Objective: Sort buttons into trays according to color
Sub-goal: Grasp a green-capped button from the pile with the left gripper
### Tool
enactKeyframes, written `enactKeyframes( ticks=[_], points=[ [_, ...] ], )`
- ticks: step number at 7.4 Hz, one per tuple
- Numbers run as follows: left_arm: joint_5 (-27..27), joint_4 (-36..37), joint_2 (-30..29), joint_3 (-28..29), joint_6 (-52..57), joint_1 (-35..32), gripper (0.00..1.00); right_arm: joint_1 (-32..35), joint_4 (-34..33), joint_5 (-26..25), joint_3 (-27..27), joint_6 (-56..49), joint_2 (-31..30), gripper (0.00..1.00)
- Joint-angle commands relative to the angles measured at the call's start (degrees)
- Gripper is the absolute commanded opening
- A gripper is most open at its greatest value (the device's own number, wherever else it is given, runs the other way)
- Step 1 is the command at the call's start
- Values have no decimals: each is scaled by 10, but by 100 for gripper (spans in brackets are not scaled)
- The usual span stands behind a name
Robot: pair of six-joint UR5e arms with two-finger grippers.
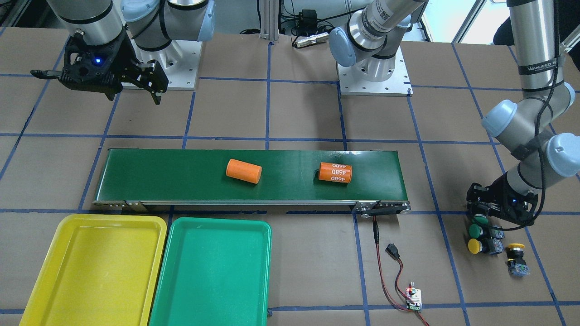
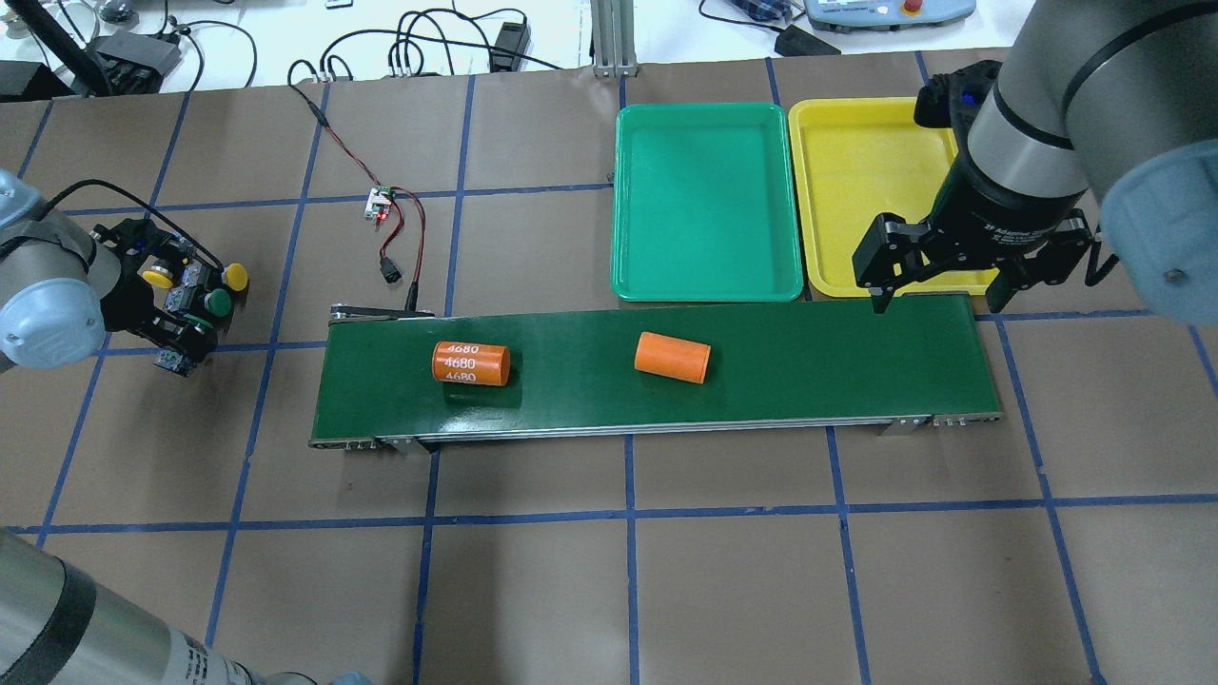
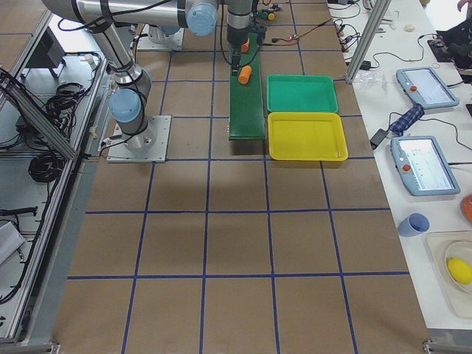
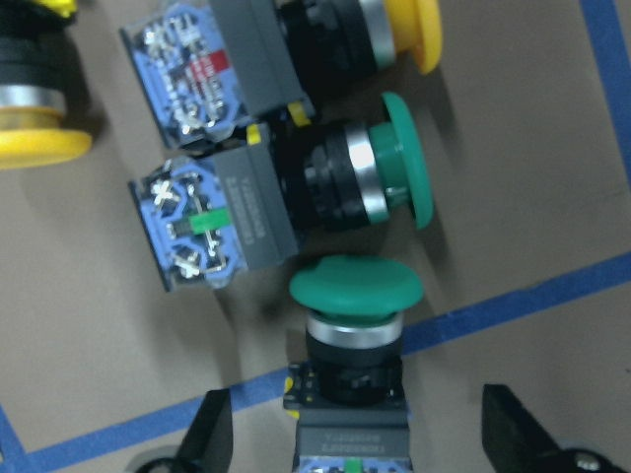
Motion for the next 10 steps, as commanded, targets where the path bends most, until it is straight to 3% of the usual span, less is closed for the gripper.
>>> enactKeyframes(
  ticks=[1, 3, 5, 10],
  points=[
    [1, -3, 6, 2, 7, -5, 0, 1, -1, 4, 0, 0, 0, 100],
    [-6, -15, 37, -1, 59, -10, 0, 2, 2, 4, 1, 1, 0, 100],
    [-34, -88, 96, -8, 145, -17, 0, 2, 1, 7, 1, 2, 1, 100],
    [-36, -112, 204, -78, 257, -218, 0, 2, -3, 8, 10, 6, 1, 100]
  ],
)
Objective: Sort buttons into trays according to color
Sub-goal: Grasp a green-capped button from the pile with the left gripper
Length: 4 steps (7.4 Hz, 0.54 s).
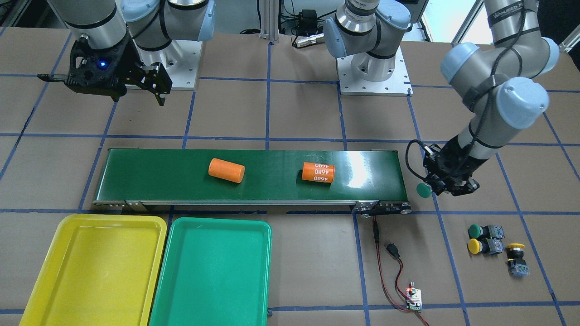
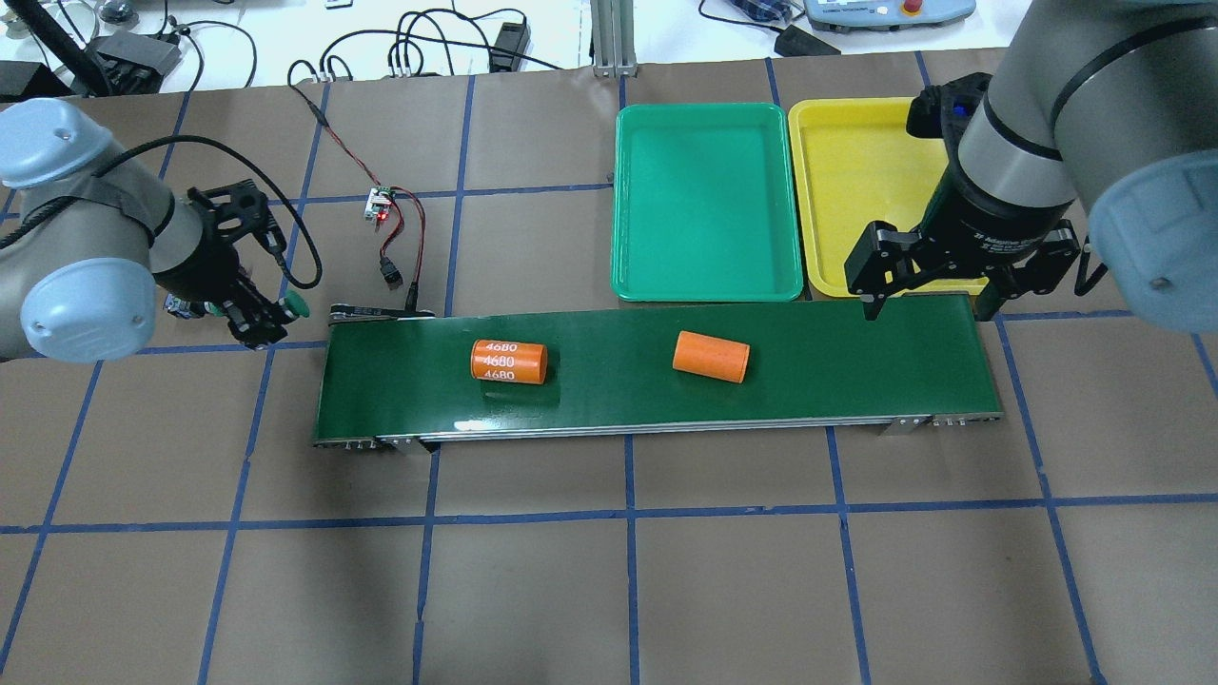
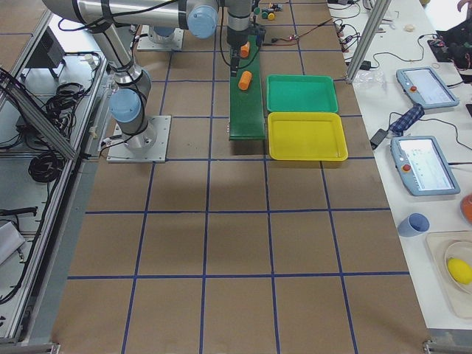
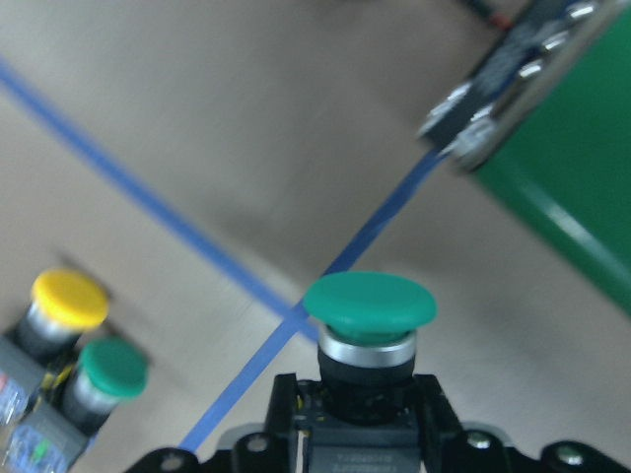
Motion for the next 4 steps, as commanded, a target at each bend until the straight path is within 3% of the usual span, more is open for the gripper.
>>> enactKeyframes(
  ticks=[1, 3, 4],
  points=[
    [0, -1, 22, -19, 53, -73, 0, 0, 1, 0, 0, -1, -1, 100],
    [0, 14, 22, -45, 100, -96, 0, 0, 2, 0, 0, -1, -1, 100],
    [-1, 15, 24, -53, 93, -102, 20, 0, 3, 0, 3, -1, -1, 100]
  ],
)
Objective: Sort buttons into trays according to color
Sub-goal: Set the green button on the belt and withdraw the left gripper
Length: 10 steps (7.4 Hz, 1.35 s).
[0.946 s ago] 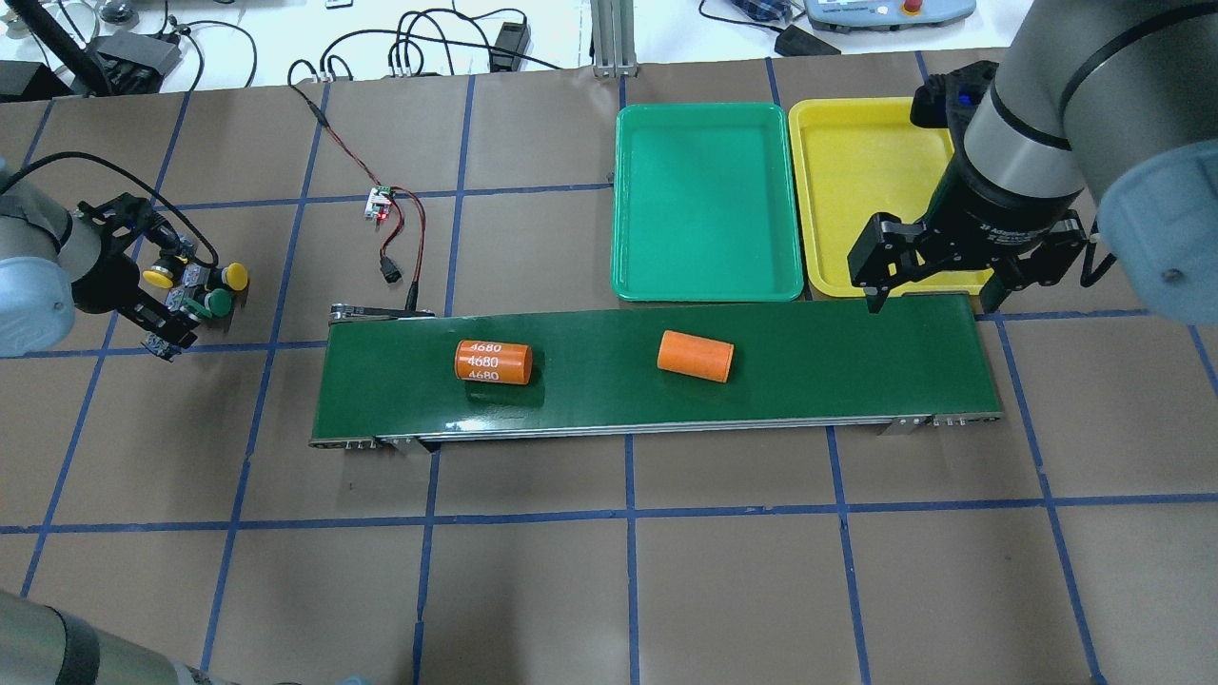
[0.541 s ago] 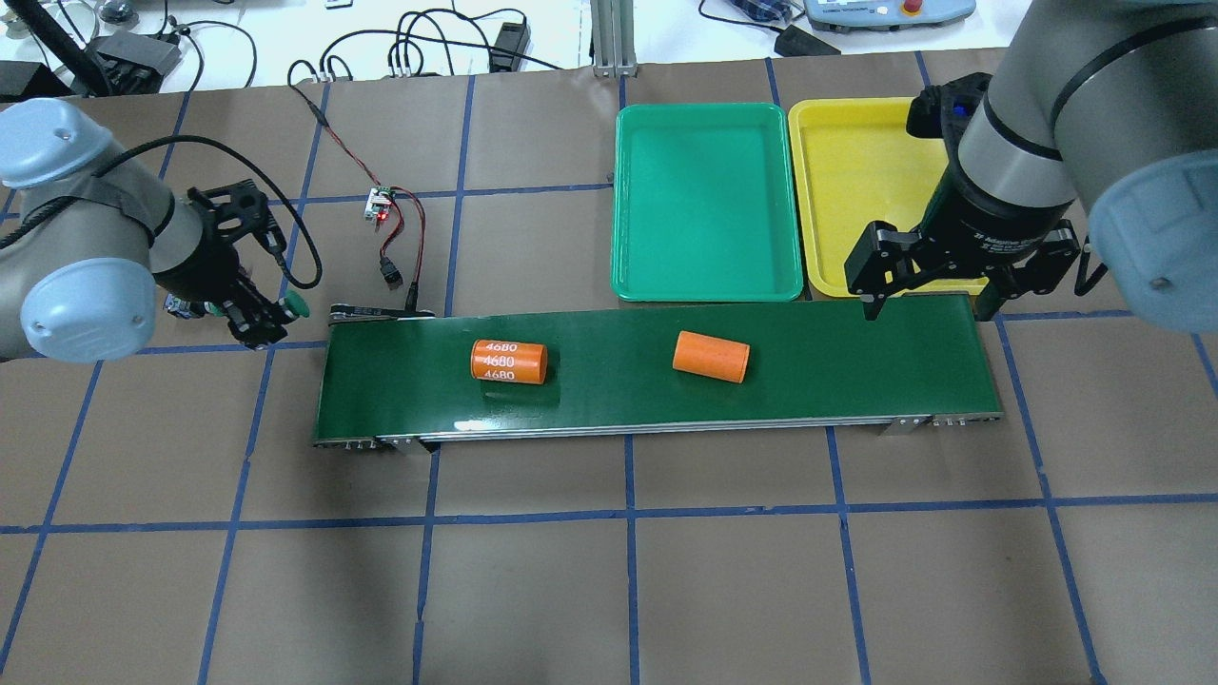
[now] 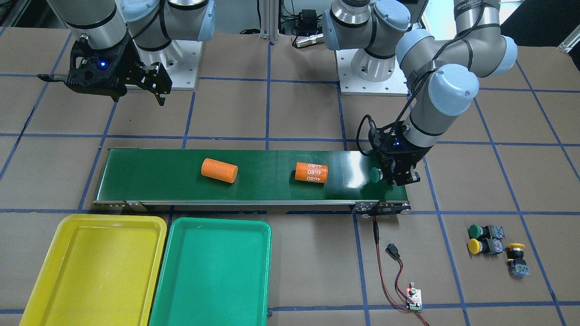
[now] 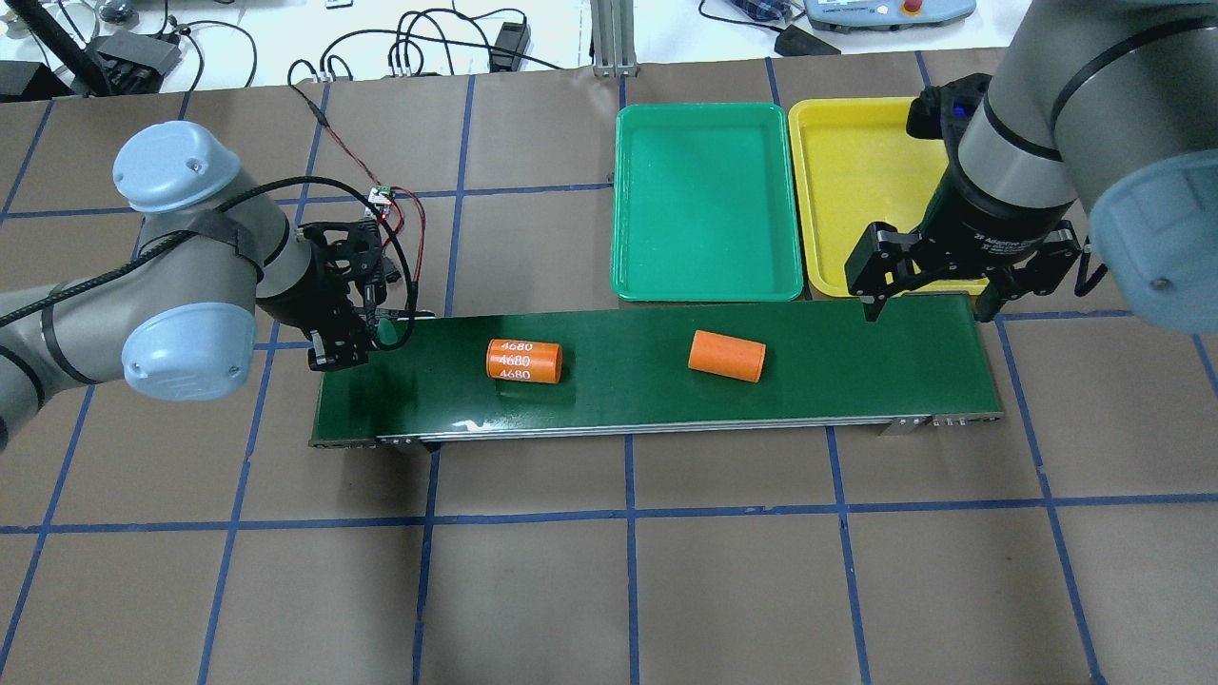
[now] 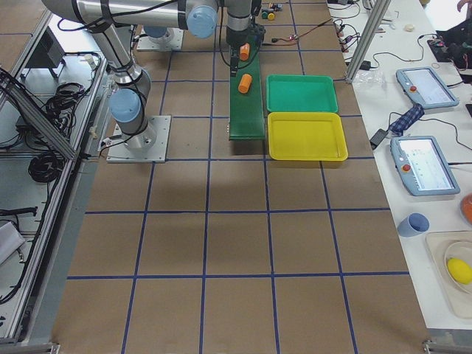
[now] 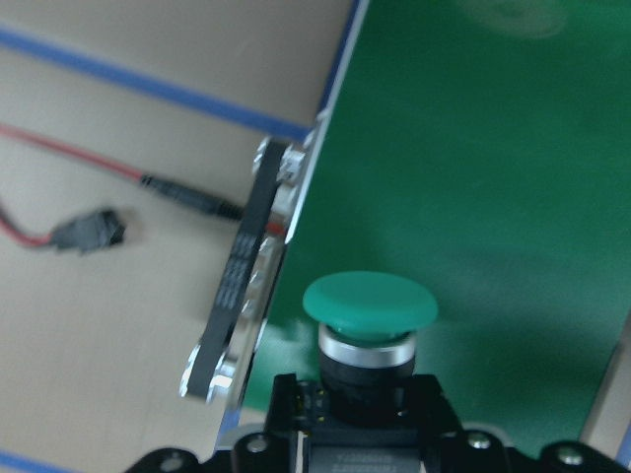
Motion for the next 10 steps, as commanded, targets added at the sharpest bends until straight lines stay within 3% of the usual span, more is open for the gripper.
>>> enactKeyframes(
  ticks=[1, 3, 5, 6, 7, 8, 10],
  points=[
    [0, 4, 2, -15, -40, -24, 47, 0, 0, 0, 4, 1, -1, 100],
    [-1, 4, 3, -15, -115, -33, 100, 0, -1, 0, 5, 1, -1, 100],
    [1, -22, 14, 33, -124, -20, 100, 0, 1, -3, 5, -1, 0, 100],
    [-1, -86, 14, 79, -129, 11, 100, 0, -1, 0, 5, 0, -1, 100],
    [-5, -153, -6, 146, -131, 78, 100, 0, 0, -2, 5, -2, 0, 100],
    [-6, -172, -40, 200, -145, 142, 100, 0, 0, -3, 5, -3, -1, 100],
    [1, -167, -126, 279, -325, 169, 100, 0, 2, -3, 5, -3, -1, 100]
  ],
)
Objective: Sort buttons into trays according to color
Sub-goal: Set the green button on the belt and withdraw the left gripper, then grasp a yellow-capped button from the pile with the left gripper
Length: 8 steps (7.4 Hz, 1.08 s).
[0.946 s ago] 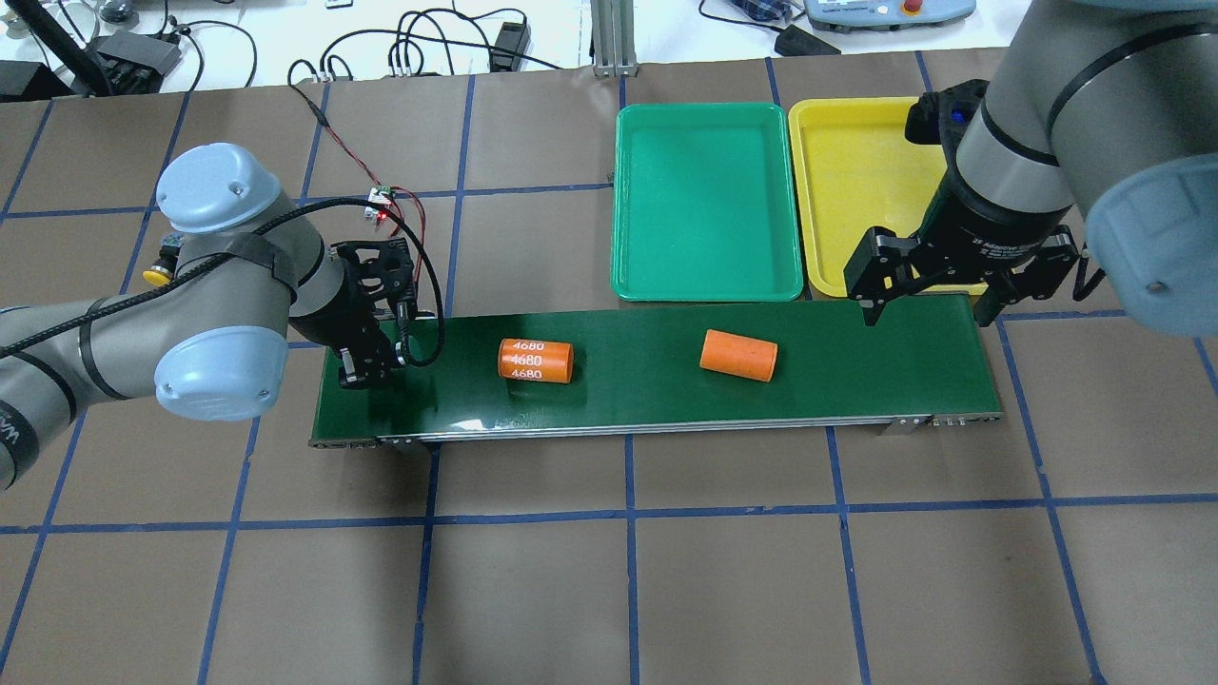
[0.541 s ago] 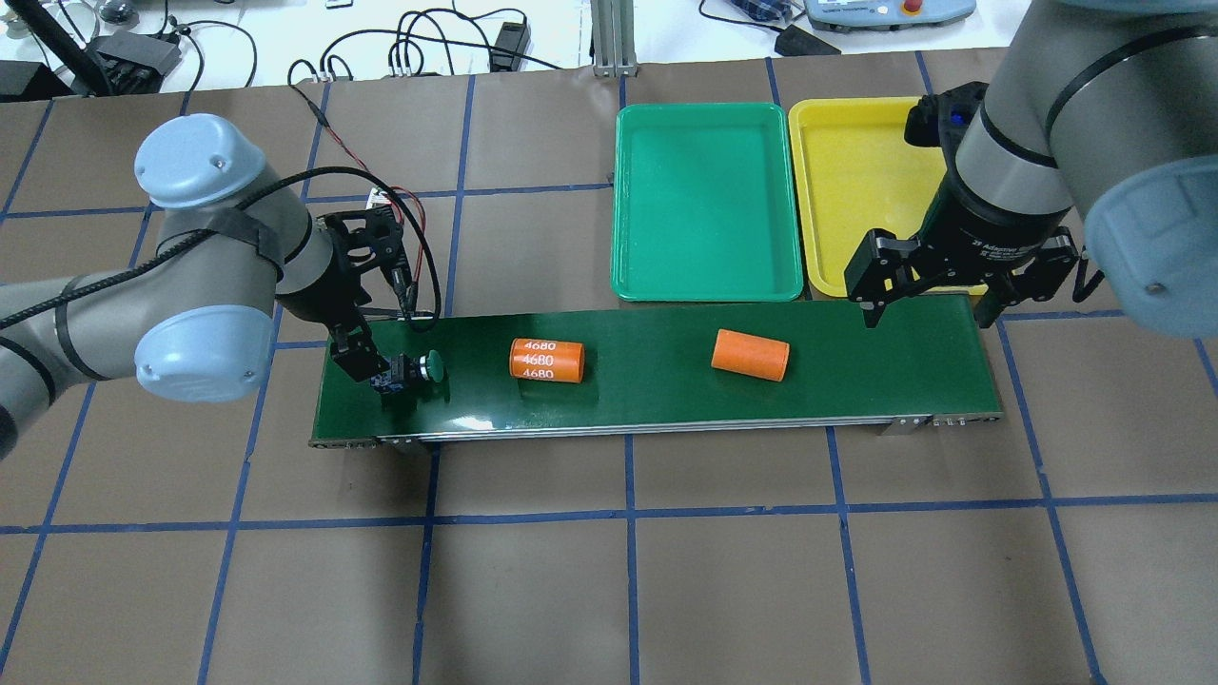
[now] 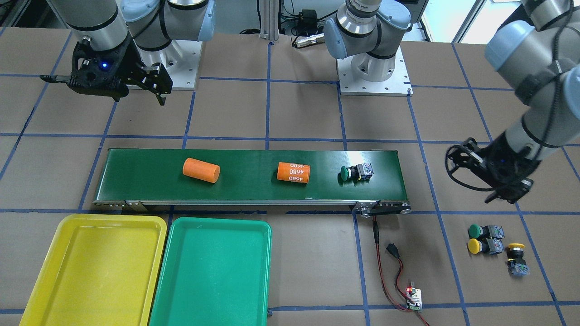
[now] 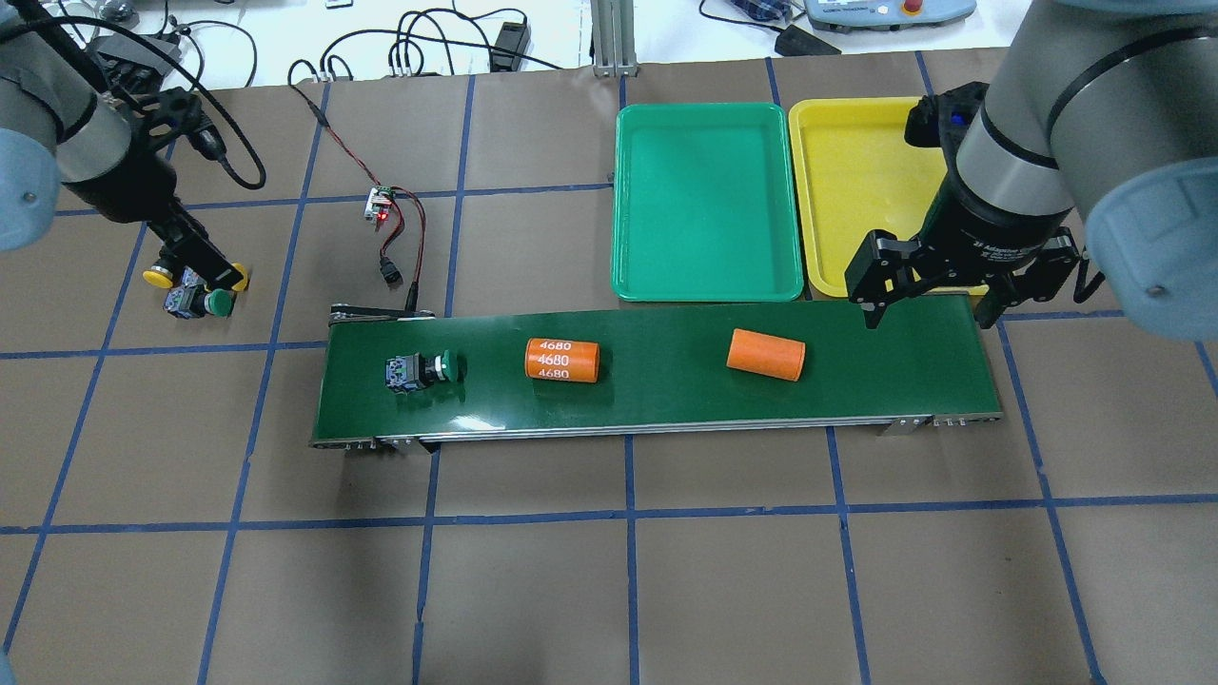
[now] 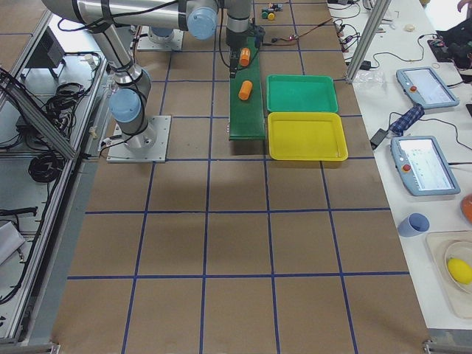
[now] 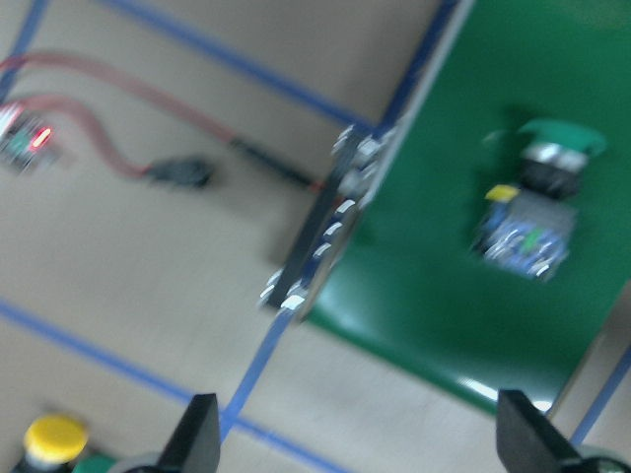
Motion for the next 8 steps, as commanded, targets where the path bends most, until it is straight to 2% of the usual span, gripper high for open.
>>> enactKeyframes(
  ticks=[1, 2, 4, 6, 8],
  points=[
    [11, 7, -102, 97, -162, 27, 100, 0, 0, 1, 0, 0, 0, 100],
    [22, 8, -157, 151, -246, 55, 100, 0, 0, 0, 0, -1, 0, 100],
    [22, 7, -226, 193, -333, 88, 100, 0, 1, -1, 0, 0, 0, 100],
    [12, 12, -251, 195, -382, 91, 100, -1, -2, -2, 0, 1, 0, 100],
    [11, 54, -274, 196, -389, 91, 100, -1, -1, 0, -1, 0, 0, 100]
  ],
)
